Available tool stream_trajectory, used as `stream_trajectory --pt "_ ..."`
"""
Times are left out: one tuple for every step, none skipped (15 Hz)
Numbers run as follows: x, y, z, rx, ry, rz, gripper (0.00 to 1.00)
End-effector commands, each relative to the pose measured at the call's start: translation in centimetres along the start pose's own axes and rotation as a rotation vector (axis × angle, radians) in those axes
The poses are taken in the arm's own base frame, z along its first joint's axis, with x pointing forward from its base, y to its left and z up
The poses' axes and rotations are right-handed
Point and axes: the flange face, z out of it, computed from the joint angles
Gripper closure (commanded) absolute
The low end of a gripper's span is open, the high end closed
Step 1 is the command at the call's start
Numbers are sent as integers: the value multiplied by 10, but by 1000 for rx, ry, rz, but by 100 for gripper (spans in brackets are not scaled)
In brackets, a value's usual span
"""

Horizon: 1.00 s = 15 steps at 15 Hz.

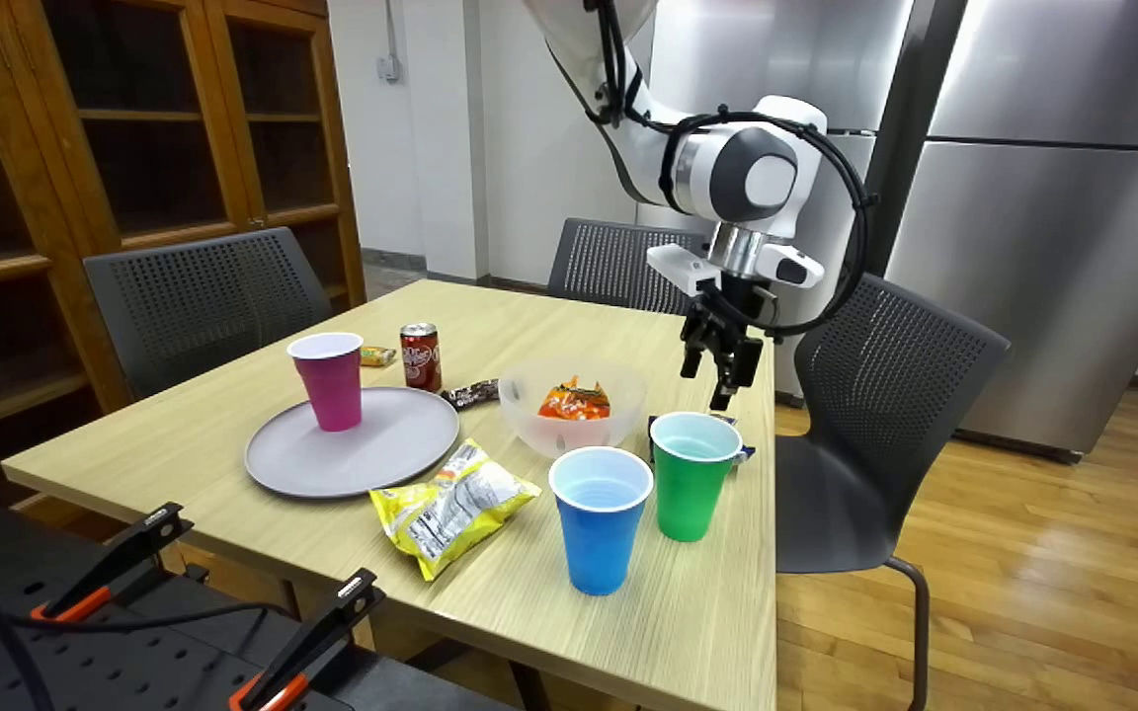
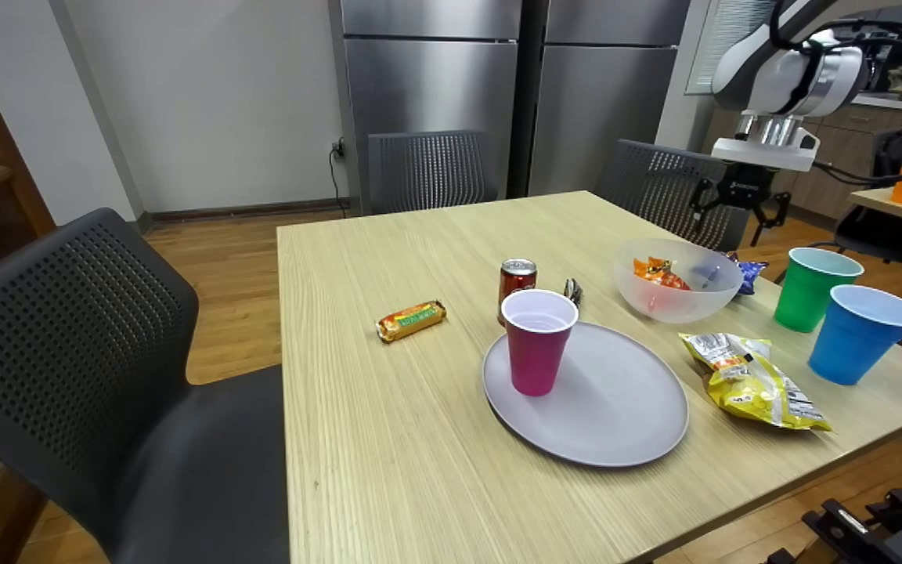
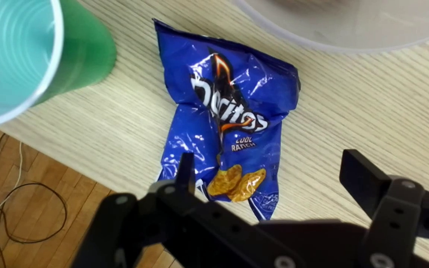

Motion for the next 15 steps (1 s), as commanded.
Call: stream_trajectory --pt "8 1 2 13 -36 39 0" --pt "8 2 4 7 -37 42 0" --pt "8 2 8 4 -40 47 0" --pt "8 2 11 1 -45 51 0" --pt "8 2 14 -2 -48 55 0" --pt "7 2 17 -5 -49 61 0" --pt "7 2 20 -8 -51 67 0" --pt "7 2 22 -10 -52 73 0" --pt "7 2 24 -11 -54 82 0" --pt "7 2 25 -12 -55 91 0" --pt "7 2 26 -12 -57 98 0" --pt "7 2 27 -13 -57 103 0" --pt "7 1 28 -14 -57 109 0" --pt "7 1 29 -17 -57 115 0" --pt "7 0 30 -18 -58 120 0"
